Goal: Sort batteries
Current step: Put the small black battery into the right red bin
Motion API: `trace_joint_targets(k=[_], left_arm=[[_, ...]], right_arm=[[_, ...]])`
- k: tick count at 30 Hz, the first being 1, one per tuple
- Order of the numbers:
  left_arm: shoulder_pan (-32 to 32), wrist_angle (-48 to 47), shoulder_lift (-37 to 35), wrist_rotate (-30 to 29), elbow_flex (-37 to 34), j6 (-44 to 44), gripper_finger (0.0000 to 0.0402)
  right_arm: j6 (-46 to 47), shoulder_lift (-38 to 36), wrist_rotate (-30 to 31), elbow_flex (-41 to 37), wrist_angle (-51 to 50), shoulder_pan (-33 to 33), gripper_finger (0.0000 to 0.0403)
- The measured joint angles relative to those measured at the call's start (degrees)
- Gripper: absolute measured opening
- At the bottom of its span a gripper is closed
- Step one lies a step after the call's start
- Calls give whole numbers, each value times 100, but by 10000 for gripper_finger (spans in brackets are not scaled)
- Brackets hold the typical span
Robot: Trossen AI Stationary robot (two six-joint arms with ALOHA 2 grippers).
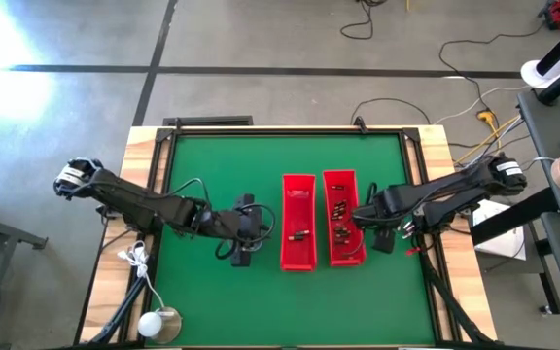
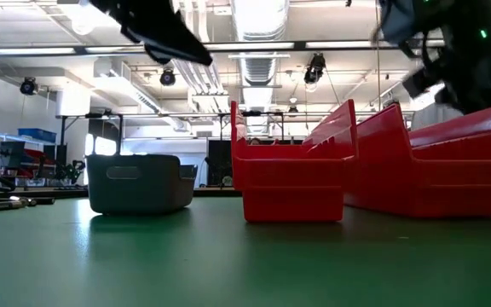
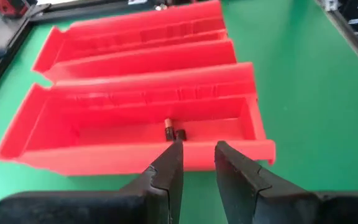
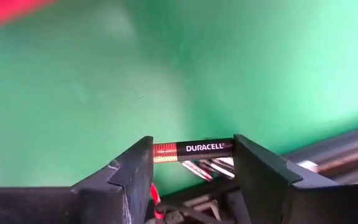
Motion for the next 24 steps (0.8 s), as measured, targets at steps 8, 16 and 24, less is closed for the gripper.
trace_joint_targets(k=[8,16,24], left_arm=[[2,405,-18,-148,-657,-206,73],[4,404,-178,-409,-654,-260,73],[-15,397,-353,-406,-627,-291,73]], right_arm=[[-56,25,268,1632,-92,8,187],[-797,317,285,2042,953,240,185],[-1531,1193,404,1859,1279,247,189]])
